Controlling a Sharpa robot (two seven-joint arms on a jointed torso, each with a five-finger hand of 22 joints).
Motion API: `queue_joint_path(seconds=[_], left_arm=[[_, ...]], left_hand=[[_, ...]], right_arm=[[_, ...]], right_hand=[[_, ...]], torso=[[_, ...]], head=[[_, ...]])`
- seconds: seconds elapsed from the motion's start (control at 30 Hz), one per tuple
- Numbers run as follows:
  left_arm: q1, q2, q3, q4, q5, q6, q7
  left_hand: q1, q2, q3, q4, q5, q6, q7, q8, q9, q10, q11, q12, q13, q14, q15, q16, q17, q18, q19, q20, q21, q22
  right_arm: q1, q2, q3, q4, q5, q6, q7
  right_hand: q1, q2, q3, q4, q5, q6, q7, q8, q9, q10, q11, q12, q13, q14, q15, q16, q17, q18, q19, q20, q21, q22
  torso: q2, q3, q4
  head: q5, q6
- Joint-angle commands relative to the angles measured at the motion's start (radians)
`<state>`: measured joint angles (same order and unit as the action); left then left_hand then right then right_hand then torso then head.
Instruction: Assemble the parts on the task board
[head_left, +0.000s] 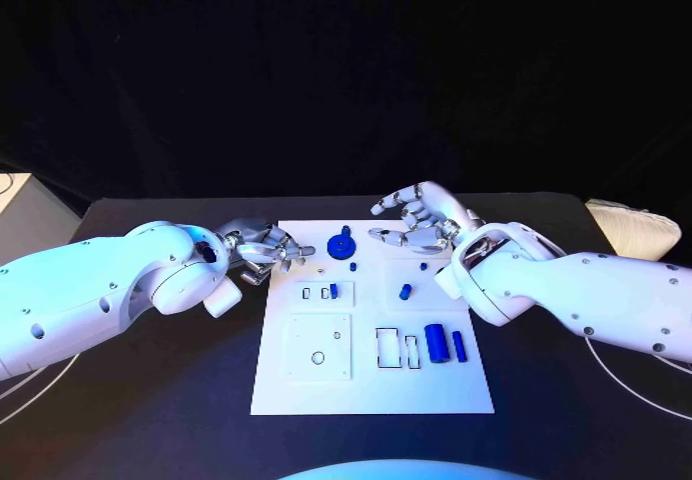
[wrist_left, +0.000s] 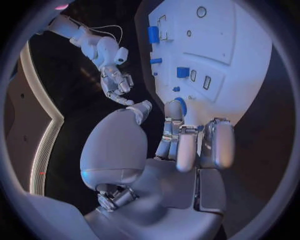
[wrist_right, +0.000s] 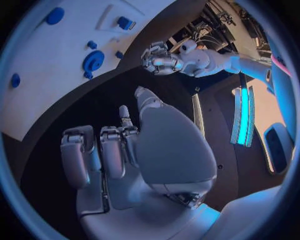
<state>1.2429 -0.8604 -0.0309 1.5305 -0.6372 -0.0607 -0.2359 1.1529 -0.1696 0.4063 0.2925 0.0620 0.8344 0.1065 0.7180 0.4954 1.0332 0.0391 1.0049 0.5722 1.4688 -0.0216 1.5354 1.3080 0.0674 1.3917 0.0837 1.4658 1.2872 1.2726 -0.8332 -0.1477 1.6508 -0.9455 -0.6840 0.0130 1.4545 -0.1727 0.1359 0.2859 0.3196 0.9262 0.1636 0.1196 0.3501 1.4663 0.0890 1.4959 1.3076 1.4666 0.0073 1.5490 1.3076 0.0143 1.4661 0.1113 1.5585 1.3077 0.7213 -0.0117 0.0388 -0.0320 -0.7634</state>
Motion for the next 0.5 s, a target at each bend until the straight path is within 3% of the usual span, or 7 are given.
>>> queue_joint_path(seconds=[0.03, 0.33, 0.5], left_arm=[[0.011, 0.017, 0.001, -0.001, -0.095, 0.098, -0.151], [0.042, 0.086, 0.0, -0.02, -0.172, 0.138, -0.271], [0.053, 0.124, -0.004, -0.037, -0.204, 0.158, -0.317]], left_hand=[[-0.02, 0.002, -0.015, -0.001, -0.004, -0.009, -0.004, 0.009, 0.019, -0.002, -0.008, 0.004, 0.001, 0.068, -0.008, -0.003, 0.168, -0.006, 0.003, -0.009, -0.003, -0.001], [-0.082, 0.009, -0.062, 0.001, -0.005, -0.027, -0.006, 0.021, 0.064, -0.002, -0.009, 0.01, 0.012, 0.066, -0.009, -0.007, 0.164, -0.006, 0.004, -0.01, -0.004, 0.001], [-0.09, 0.011, -0.071, 0.001, -0.005, -0.028, -0.006, 0.023, 0.071, 0.001, -0.009, 0.015, 0.019, 0.067, -0.009, -0.006, 0.167, -0.006, 0.004, -0.011, -0.004, 0.001]], right_arm=[[0.015, -0.012, 0.001, -0.014, 0.178, 0.017, 0.063], [0.042, -0.027, 0.001, -0.059, 0.217, 0.036, 0.046], [0.046, -0.029, 0.001, -0.072, 0.22, 0.043, 0.034]], right_hand=[[0.004, 0.002, 0.006, 0.0, 0.004, 0.009, 0.0, 0.003, 0.001, 0.026, -0.009, -0.004, 0.19, 0.089, -0.003, -0.002, 0.202, -0.01, 0.097, -0.005, -0.003, 0.249], [0.0, 0.001, 0.007, 0.001, 0.005, 0.006, 0.001, 0.003, 0.001, 0.024, -0.009, -0.006, 0.188, 0.089, -0.003, -0.002, 0.201, -0.009, 0.096, -0.005, -0.005, 0.248], [-0.003, 0.001, 0.008, 0.001, 0.006, 0.002, 0.002, 0.002, 0.0, 0.022, -0.008, -0.008, 0.186, 0.089, -0.003, -0.003, 0.199, -0.009, 0.095, -0.005, -0.006, 0.246]], torso=[[-0.009, 0.0011, 0.0014], [-0.01, 0.0055, 0.0002], [-0.009, 0.004, -0.0001]], head=[[0.002, -0.005], [0.004, -0.01], [0.004, -0.012]])
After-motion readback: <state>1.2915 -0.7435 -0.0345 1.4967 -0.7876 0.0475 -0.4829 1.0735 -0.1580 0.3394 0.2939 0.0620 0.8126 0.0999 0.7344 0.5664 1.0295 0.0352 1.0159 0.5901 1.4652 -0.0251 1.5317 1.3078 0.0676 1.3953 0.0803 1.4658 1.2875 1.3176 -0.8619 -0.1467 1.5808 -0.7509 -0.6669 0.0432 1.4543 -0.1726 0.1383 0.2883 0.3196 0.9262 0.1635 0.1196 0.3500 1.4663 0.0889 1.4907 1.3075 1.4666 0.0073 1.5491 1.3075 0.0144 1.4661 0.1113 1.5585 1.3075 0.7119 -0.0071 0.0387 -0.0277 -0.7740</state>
